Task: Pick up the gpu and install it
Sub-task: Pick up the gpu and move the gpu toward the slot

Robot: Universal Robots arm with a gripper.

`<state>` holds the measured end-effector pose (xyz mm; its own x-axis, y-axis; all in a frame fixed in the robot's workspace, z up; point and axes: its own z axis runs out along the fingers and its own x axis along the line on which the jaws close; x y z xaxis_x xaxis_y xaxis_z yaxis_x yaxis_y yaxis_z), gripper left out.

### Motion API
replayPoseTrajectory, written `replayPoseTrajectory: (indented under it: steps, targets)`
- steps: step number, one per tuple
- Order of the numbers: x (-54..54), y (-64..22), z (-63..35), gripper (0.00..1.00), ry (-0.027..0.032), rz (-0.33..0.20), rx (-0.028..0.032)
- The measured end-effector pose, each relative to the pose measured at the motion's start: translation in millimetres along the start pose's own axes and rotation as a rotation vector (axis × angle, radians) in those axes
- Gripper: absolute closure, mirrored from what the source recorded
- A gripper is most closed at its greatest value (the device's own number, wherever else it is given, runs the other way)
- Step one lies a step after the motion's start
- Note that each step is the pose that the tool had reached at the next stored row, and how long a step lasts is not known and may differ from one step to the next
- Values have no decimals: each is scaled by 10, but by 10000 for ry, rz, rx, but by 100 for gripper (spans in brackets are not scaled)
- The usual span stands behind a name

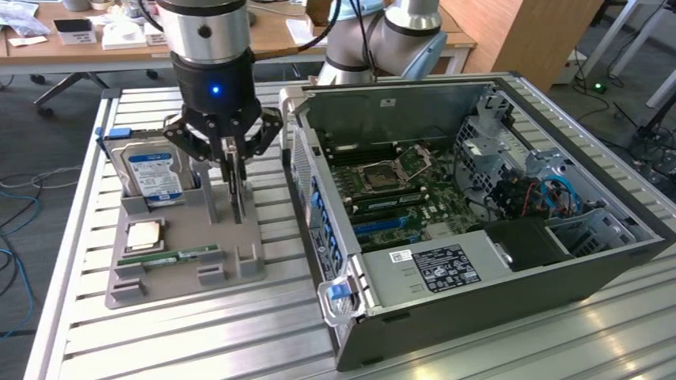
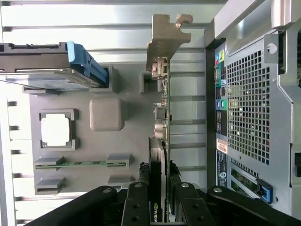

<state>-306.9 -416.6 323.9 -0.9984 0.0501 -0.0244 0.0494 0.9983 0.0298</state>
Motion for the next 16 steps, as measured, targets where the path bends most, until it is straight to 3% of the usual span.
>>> replayPoseTrajectory:
  steps: [16]
  targets:
    - [-9, 11, -366, 73, 0, 0, -1]
